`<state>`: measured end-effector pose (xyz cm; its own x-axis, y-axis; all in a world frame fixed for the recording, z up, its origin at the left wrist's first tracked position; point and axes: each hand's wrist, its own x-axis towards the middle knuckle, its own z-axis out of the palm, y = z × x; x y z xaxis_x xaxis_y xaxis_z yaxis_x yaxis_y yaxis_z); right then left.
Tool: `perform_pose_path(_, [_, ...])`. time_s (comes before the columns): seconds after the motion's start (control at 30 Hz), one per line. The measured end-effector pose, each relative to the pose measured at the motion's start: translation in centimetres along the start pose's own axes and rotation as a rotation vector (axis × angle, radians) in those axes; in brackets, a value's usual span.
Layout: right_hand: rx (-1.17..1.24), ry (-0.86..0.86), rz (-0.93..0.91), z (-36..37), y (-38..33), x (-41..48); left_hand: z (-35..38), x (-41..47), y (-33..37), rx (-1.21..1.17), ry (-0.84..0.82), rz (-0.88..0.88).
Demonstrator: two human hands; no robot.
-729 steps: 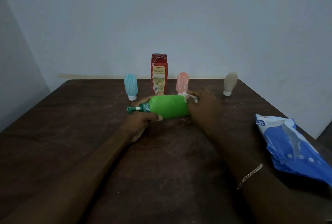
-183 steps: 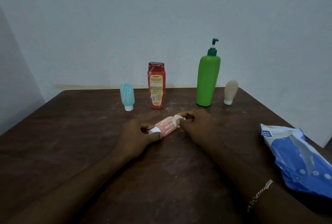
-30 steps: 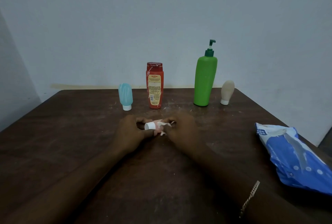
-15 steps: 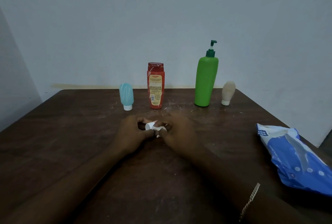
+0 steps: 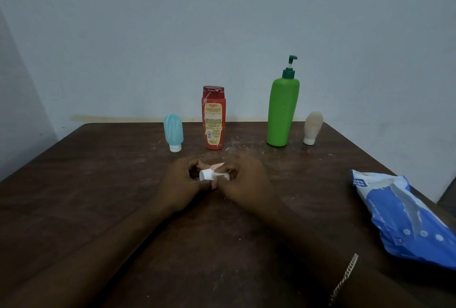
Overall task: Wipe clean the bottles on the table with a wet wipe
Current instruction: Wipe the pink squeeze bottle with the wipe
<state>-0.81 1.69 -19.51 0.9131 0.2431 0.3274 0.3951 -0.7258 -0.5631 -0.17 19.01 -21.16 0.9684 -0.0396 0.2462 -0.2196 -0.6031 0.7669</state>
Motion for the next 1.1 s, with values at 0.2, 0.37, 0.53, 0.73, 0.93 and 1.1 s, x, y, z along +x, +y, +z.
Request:
perform_pose_path(0.2, [0.013,0.105,0.12,-1.3,2.5,0.7,0.0,-0.1,0.1,0.004,0.011,0.005])
perform_pose_path(0.37, [0.01,0.122,0.161,-1.5,2.3,0.6,0.2,-0.2,0.3,0.027,-0.008,-0.003])
perform_pose_path(0.53, [-0.078,-0.025,-0.012,0.9,-0.6,0.0,0.1,-0.1,0.2,-0.003,-0.014,-0.006])
perform_pose_path(0.73, [-0.007,0.156,0.143,-1.9,3.6,0.7,0.2,-0.2,0.2,0.029,-0.009,0.003])
perform_pose_path(0.93, [0.076,0.166,0.142,-1.8,3.3,0.6,0.3,0.0,0.1,-0.028,-0.012,-0.018])
perform_pose_path(1.1, [0.09,0.127,0.059,-0.9,2.3,0.5,0.1,0.1,0.0,-0.054,0.01,-0.037])
